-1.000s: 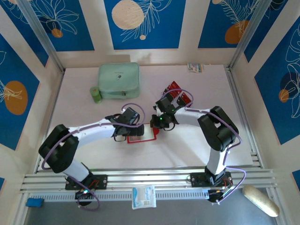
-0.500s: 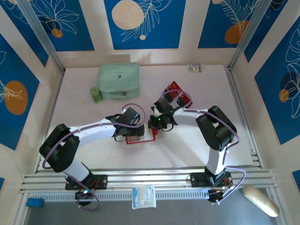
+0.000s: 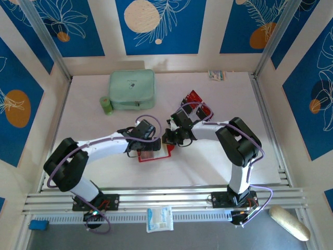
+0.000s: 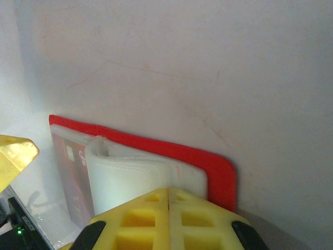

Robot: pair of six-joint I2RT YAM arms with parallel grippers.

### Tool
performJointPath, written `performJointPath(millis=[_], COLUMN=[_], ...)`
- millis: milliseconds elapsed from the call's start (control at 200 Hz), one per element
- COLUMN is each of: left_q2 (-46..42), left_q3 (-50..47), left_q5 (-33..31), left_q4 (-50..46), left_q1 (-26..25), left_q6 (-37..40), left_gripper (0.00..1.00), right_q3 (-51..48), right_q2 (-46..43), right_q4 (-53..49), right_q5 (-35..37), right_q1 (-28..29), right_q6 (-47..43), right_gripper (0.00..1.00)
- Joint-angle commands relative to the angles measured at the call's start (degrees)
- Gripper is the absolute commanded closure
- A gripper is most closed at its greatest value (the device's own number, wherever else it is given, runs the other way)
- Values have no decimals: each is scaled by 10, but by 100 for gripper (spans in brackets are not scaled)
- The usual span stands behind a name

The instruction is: Put the credit cards into the card holder

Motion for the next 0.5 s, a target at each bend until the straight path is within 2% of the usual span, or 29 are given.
performJointPath(millis=[0, 255, 495], left_q2=[-9, 1, -9], left_q3=[-10, -16, -23], left_q5=[5, 6, 4], left_q4=[11, 16, 17], left_q1=[-6, -6, -6], left_q6=[-3, -4, -5], left_gripper=[0, 0, 0], right_q3=[-11, -14, -9], right_q2=[13, 11, -34], right_q4=[9, 15, -34], right_q5=[-29, -31, 29], right_q1=[7, 7, 3], right_q6=[18, 24, -9], right_gripper=[95, 95, 95])
